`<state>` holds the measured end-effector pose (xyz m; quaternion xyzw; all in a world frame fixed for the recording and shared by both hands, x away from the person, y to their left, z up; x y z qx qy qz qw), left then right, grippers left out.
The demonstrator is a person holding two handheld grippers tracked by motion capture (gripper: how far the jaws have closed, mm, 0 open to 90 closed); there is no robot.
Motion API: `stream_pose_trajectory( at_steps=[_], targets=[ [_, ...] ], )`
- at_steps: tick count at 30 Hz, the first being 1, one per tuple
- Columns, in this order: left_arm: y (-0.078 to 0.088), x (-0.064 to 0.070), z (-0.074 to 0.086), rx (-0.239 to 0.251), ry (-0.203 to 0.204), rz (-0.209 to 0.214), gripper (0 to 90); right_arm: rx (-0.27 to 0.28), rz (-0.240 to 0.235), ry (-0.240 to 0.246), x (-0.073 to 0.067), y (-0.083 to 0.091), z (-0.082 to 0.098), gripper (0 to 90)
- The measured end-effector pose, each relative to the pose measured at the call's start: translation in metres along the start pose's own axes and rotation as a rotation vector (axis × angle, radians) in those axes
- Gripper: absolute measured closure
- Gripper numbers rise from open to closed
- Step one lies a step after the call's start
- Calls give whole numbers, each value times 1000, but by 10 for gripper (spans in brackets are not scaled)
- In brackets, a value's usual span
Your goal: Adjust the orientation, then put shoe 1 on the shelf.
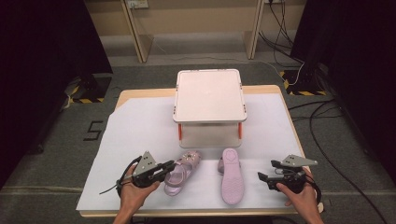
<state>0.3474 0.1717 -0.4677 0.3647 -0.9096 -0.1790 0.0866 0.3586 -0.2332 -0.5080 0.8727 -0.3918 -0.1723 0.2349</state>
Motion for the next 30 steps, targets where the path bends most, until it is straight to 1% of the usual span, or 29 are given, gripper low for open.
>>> stream_pose_trajectory(
  at_steps=[4,6,9,10,11,13,15,17,18,19,20,22,23,24,25,26,27,28,30],
  targets=[
    [-10,-4,-5,14,10,-33,833,-1,1,0,0,0,0,224],
    [-16,-5,-9,18,17,-40,833,0,-1,0,-1,0,0,224],
    [-30,-7,-17,30,10,-71,832,-1,-3,2,0,0,0,224],
    [-30,-7,-17,30,10,-71,832,-1,-3,2,0,0,0,224],
    [-35,-8,-21,40,8,-82,832,1,-3,2,0,0,0,224],
    [-42,-9,-25,44,6,-99,832,-2,-4,2,0,-1,0,223],
    [-48,-11,-28,43,4,-111,832,-5,-4,4,0,-1,1,223],
    [-60,-13,-32,63,2,-117,831,-3,-5,3,-1,-1,0,223],
    [-60,-13,-32,63,2,-117,831,-3,-5,3,-1,-1,0,223],
    [-69,-17,-33,73,10,-138,831,-3,-4,5,-2,0,0,223],
    [-69,-17,-33,73,10,-138,831,-3,-4,5,-2,0,0,223],
    [-77,-21,-33,74,12,-160,831,0,-6,12,-4,0,-1,224],
    [-83,-23,-33,77,5,-184,831,-1,-9,13,-5,0,-2,224],
    [-83,-23,-33,77,5,-184,831,-1,-9,13,-5,0,-2,224],
    [-90,-27,-34,86,-2,-220,831,-4,-10,16,-5,-1,-1,225],
    [-90,-27,-34,86,-2,-220,831,-4,-10,16,-5,-1,-1,225],
    [-96,-30,-35,92,5,-243,831,-1,-10,15,-5,-1,-1,224],
    [-96,-30,-35,92,5,-243,830,-1,-10,15,-5,-1,-1,224],
    [-102,-36,-36,106,19,-269,830,0,-10,14,-4,-1,-1,224]
  ],
)
Point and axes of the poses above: each handheld gripper's, and its own axes: y roughly backward along the jaws, z roughly out of its underside, x roughly to its right, the point moved 5 cm from there along -y, roughly forward along the jaws, and after that the axes turned 4 degrees about x, right-handed, at the moved point
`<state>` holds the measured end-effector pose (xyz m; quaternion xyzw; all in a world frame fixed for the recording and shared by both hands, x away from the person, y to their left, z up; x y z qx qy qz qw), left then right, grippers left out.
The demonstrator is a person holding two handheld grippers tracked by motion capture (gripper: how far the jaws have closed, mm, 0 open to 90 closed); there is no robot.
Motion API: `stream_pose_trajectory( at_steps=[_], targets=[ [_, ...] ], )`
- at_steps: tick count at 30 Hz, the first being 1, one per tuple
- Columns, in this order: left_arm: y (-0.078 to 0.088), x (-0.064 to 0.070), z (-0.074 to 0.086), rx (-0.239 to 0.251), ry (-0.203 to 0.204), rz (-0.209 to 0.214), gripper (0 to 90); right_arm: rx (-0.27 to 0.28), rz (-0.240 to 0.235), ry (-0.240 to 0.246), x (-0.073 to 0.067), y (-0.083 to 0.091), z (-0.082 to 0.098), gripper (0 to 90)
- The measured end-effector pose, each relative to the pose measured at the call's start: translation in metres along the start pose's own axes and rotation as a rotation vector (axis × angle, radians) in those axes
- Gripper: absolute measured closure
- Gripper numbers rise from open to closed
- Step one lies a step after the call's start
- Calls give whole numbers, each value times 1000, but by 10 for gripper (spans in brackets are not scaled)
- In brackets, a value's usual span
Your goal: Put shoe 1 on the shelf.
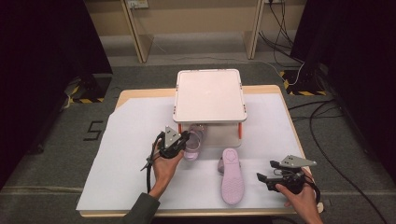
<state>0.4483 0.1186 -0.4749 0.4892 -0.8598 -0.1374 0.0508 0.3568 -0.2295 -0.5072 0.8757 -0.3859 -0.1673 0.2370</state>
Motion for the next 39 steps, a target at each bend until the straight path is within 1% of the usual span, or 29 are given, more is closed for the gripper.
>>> stream_pose_trajectory(
  at_steps=[2,5,6,8,9,10,11,12,13,14,15,16,18,20,21,22,23,26,28,29,30,32,33,34,35,36,37,38,39],
  targets=[
    [-8,-1,1,4,11,-17,829,-2,2,0,0,0,0,225],
    [-16,0,6,-14,15,-25,821,-4,-1,3,0,-1,0,224],
    [-17,1,7,-22,17,-24,804,-4,-2,3,-1,0,0,225],
    [-17,1,9,-18,23,-30,757,-4,-2,2,-1,0,0,224],
    [-14,-1,9,-19,35,-36,682,-4,-2,2,-1,0,0,225],
    [-14,-1,9,-19,35,-36,650,-4,-2,2,-1,0,0,225],
    [-10,-2,7,-7,45,-41,650,-4,-2,1,-1,0,0,224],
    [-7,-3,6,-4,54,-40,566,-4,-2,3,-1,-1,0,224],
    [-2,-2,3,11,74,-35,527,-5,-2,5,-1,-1,1,224],
    [2,-3,1,17,75,-31,484,-4,-2,6,-1,-1,0,224],
    [10,-1,-3,26,79,-4,457,-3,-3,4,-1,-1,0,224],
    [10,-1,-3,26,79,-4,442,-3,-3,4,-1,-1,0,224],
    [22,4,-5,19,76,38,420,-3,-2,1,-1,-1,0,224],
    [31,9,-2,8,92,74,375,-3,0,1,-1,0,0,224],
    [36,11,1,-6,94,91,327,-3,3,1,-1,0,0,225],
    [38,13,4,-14,94,102,327,-3,3,1,-1,0,0,225],
    [42,16,9,-30,81,116,284,1,1,4,-1,0,0,225],
    [46,18,23,-63,70,136,273,5,3,7,-1,0,-1,226],
    [46,19,34,-109,69,147,279,4,3,4,-2,0,-1,226],
    [44,21,40,-133,69,164,305,3,3,5,-2,0,-1,226],
    [42,22,43,-143,77,176,349,3,3,6,-2,0,-1,226],
    [38,25,47,-162,77,194,374,4,2,4,-2,0,-1,226],
    [34,28,49,-179,55,193,409,4,2,3,-1,0,-1,226],
    [34,28,49,-179,55,193,432,4,2,3,-1,0,-1,226],
    [28,30,51,-195,37,181,465,1,2,5,-1,0,0,226],
    [28,30,51,-195,37,181,474,1,2,5,-1,0,0,226],
    [26,30,52,-193,28,161,474,2,3,7,-1,0,0,226],
    [24,28,51,-191,18,148,498,2,2,6,-1,0,0,226],
    [23,26,50,-187,8,145,537,1,1,5,-2,0,0,226]
  ],
)
Point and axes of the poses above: each handheld gripper's, and its own axes: y roughly backward along the jaws, z roughly out of its underside, x roughly to its right, the point moved 5 cm from there along -y, roughly forward along the jaws, and after that the axes turned 4 degrees about x, right-handed, at the moved point
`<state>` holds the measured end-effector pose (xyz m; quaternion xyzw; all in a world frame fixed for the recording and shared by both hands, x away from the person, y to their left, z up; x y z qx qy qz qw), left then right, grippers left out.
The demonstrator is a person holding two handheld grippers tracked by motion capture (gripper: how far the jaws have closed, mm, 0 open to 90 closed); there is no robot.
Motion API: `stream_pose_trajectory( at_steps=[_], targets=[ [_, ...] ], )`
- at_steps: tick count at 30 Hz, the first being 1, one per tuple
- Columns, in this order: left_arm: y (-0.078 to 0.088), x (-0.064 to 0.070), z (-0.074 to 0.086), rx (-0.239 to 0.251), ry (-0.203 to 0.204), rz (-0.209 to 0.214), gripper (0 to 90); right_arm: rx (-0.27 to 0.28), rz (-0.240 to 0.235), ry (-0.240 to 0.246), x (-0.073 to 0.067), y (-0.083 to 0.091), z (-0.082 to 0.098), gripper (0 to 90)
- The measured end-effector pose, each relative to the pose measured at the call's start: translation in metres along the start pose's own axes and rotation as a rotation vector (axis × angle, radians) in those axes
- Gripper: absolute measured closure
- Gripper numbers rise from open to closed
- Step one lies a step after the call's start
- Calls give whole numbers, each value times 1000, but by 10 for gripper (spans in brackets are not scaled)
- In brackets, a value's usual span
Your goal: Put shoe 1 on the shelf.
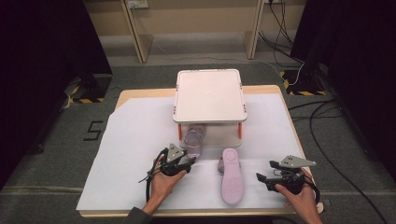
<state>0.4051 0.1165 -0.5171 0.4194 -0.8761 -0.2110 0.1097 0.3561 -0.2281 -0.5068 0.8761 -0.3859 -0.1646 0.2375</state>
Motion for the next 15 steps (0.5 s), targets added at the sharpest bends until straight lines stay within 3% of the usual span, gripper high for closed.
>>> stream_pose_trajectory(
  at_steps=[2,6,15],
  targets=[
    [-6,-2,-5,6,33,10,535,-1,1,-2,0,0,0,226],
    [-17,1,-10,14,4,-13,534,-2,2,-6,0,0,0,226],
    [-44,-9,-24,31,32,-44,558,-3,1,-2,0,0,0,226]
  ],
)
Point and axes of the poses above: each handheld gripper's, and its own axes: y roughly backward along the jaws, z roughly out of its underside, x roughly to its right, the point moved 5 cm from there along -y, roughly forward along the jaws, and after that the axes turned 4 degrees about x, right-handed, at the moved point
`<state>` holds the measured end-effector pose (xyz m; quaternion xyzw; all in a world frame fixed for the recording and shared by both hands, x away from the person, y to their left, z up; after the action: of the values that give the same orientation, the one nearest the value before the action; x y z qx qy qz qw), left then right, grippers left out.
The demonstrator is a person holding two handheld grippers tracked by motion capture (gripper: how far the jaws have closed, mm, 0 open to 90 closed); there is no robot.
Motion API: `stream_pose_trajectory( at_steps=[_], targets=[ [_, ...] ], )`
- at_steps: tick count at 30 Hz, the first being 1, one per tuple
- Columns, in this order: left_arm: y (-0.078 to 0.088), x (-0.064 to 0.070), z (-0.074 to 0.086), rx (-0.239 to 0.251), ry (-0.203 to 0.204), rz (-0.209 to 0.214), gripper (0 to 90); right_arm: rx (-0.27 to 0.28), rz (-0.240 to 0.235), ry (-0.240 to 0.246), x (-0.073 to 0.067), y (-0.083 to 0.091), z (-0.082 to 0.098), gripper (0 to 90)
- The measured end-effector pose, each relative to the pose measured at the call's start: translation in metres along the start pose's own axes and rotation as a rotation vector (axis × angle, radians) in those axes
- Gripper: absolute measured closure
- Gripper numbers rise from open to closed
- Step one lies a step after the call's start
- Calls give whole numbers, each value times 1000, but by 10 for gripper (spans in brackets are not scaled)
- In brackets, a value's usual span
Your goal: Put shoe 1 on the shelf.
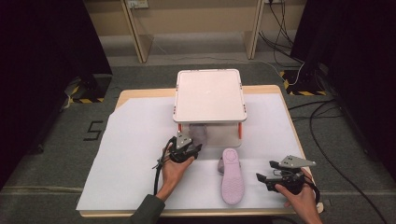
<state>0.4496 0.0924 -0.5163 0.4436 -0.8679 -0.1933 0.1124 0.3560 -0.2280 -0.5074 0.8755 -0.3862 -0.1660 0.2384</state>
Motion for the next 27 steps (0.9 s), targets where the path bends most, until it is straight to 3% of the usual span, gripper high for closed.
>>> stream_pose_trajectory(
  at_steps=[8,12,16,17,18,21,25,27],
  targets=[
    [-11,-8,-4,-12,-5,-25,566,4,0,4,0,0,0,226],
    [-12,-11,-3,-6,14,-26,578,1,0,1,0,0,0,226],
    [-10,-12,-4,7,21,-31,530,4,-1,4,0,0,0,226],
    [-7,-10,-5,13,36,-18,442,3,0,4,0,0,0,226],
    [-7,-10,-5,13,36,-18,414,3,0,4,0,0,0,226],
    [9,-5,-7,52,62,19,344,4,1,3,0,0,0,226],
    [27,0,-7,63,88,62,286,7,-1,4,0,0,-1,228],
    [37,2,-4,60,80,69,255,8,1,3,0,0,-1,228]
  ],
)
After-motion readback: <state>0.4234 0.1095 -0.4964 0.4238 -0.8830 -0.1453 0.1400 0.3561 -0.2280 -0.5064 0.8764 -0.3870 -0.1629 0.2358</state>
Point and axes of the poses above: each handheld gripper's, and its own axes: y roughly backward along the jaws, z roughly out of its underside, x roughly to its right, the point moved 5 cm from there along -y, roughly forward along the jaws, and after that the axes turned 4 degrees about x, right-handed, at the moved point
